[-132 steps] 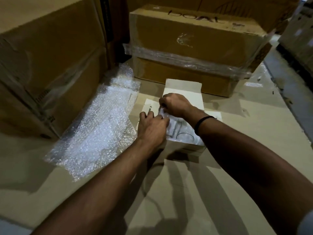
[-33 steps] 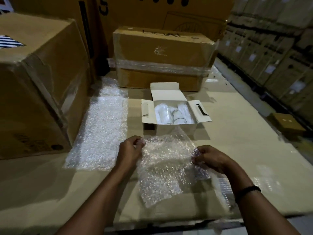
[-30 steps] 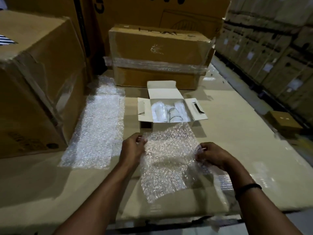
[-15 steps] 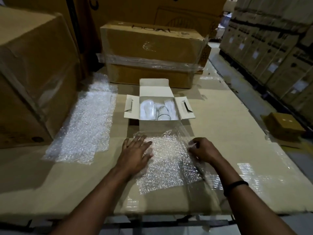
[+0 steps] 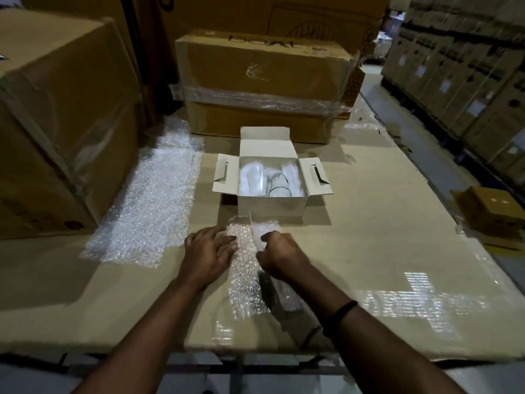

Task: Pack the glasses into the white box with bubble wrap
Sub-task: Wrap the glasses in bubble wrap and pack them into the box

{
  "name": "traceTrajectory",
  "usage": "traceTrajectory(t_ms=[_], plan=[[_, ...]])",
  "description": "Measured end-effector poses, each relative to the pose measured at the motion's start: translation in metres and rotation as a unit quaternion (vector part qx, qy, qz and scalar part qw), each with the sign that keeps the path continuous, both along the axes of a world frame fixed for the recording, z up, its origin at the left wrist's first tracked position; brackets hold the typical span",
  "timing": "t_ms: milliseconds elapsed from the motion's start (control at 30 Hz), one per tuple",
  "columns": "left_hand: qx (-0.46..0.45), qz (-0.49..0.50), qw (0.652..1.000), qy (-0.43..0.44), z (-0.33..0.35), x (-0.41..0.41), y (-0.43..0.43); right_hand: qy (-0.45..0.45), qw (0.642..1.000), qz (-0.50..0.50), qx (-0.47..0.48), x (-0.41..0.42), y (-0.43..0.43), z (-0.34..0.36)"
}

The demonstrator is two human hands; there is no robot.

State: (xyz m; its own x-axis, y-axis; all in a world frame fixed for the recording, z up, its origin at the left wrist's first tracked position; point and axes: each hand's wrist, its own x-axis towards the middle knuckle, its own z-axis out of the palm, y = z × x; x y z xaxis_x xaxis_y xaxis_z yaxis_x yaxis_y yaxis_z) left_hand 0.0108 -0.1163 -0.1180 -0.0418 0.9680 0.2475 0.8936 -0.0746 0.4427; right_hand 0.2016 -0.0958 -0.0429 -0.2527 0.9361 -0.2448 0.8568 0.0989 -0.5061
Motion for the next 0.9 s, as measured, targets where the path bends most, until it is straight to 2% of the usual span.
traceTrajectory(t_ms=[133,233,333,400,433,533,667,733,800,833,900], plan=[[-0.004,0.014,1.0,0.005,-0.004,-0.002,0.002,0.019,1.0,-0.019,-0.013,-0.021,-0.003,-0.018],[0.005,0.023,1.0,0.011,-0.006,-0.001,0.001,0.056,0.998,0.009,0.003,-0.025,-0.005,-0.026],[0.016,0.023,0.999,0.018,-0.006,0.001,0.001,0.084,0.99,0.039,0.107,-0.011,-0.01,-0.027],[0.014,0.015,1.0,0.011,-0.004,0.003,0.0,0.022,0.976,0.066,0.205,0.003,-0.011,-0.031],[0.011,0.002,1.0,0.017,-0.004,0.004,-0.001,-0.031,0.971,0.089,0.218,0.009,-0.012,-0.035],[0.0,-0.041,0.997,0.063,-0.004,0.003,-0.002,-0.134,0.968,0.159,0.137,0.019,-0.02,-0.053],[0.003,-0.048,0.997,0.053,-0.004,0.0,-0.003,-0.105,0.971,0.184,0.109,0.026,-0.019,-0.057],[-0.005,-0.047,0.998,0.048,-0.006,0.0,-0.002,-0.057,0.981,0.103,0.156,0.028,-0.019,-0.053],[-0.008,-0.045,0.998,0.047,-0.007,-0.001,-0.001,-0.03,0.975,-0.044,0.216,0.031,-0.022,-0.047],[-0.006,-0.044,0.998,0.047,-0.008,-0.001,-0.001,-0.044,0.973,-0.094,0.206,0.032,-0.023,-0.043],[0.002,-0.043,0.998,0.049,-0.008,0.0,-0.001,-0.098,0.98,-0.123,0.119,0.033,-0.02,-0.036]])
